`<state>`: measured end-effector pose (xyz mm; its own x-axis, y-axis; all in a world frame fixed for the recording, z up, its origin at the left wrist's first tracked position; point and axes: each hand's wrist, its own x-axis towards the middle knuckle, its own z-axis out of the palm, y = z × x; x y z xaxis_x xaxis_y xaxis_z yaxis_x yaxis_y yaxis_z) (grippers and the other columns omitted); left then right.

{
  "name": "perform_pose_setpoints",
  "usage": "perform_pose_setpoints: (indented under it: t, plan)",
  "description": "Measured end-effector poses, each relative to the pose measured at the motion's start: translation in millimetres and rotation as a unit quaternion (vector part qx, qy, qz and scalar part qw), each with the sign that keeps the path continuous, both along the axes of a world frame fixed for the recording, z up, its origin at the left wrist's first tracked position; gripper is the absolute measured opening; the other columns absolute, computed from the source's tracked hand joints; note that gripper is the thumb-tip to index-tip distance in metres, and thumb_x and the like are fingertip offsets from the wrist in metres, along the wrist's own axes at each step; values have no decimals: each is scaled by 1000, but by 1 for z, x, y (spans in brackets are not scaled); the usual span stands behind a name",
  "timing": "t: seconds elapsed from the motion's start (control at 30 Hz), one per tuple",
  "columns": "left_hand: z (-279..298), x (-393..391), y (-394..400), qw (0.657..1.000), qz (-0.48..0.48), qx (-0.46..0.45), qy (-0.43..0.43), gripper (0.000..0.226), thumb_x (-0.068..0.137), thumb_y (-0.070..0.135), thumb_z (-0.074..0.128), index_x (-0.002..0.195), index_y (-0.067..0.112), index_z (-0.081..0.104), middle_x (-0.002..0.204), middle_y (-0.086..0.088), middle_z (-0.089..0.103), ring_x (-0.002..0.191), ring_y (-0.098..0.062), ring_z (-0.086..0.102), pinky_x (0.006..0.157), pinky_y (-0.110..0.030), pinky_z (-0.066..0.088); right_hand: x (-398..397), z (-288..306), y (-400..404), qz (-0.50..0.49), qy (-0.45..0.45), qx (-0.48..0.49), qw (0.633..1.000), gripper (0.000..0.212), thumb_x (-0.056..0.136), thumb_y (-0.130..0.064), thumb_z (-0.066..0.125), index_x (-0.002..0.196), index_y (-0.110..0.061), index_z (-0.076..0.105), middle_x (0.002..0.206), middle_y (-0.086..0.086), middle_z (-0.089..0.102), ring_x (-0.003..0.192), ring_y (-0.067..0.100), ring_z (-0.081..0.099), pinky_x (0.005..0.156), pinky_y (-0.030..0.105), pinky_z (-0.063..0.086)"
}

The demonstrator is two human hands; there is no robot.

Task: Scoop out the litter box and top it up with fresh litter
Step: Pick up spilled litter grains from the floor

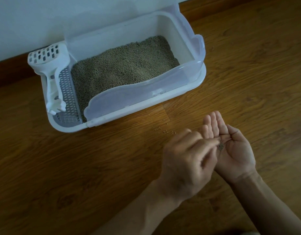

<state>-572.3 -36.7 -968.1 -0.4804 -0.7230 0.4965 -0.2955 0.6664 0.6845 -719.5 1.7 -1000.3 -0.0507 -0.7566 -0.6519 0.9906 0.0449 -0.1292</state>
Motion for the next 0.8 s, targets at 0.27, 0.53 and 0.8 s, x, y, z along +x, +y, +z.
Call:
perform_pose_setpoints:
  t: [0.27, 0.53, 0.8]
  plan:
    - [-52, 43, -56, 959, 139, 127, -212, 25, 82, 24, 78, 105, 16, 75, 85, 13, 52, 77, -3, 47, 63, -12, 39, 0, 10, -2, -94, 12, -1, 996, 44, 99, -24, 36, 101, -7, 77, 105, 3, 75, 101, 17, 71, 70, 36, 62]
    - [-62, 43, -71, 957, 94, 106, -253, 15, 83, 29, 77, 95, 19, 76, 83, 12, 53, 85, -9, 48, 67, -25, 49, 2, 12, -2, -78, 14, -23, 997, 46, 100, -25, 34, 103, -7, 76, 105, 5, 75, 102, 19, 71, 72, 37, 61]
    - [-61, 43, -64, 963, 82, 30, -255, 12, 95, 25, 56, 88, 17, 62, 87, 5, 55, 84, -10, 46, 68, -27, 49, 5, 18, -4, -83, 37, 12, 996, 46, 99, -24, 35, 96, -8, 78, 103, 2, 75, 98, 16, 72, 68, 33, 61]
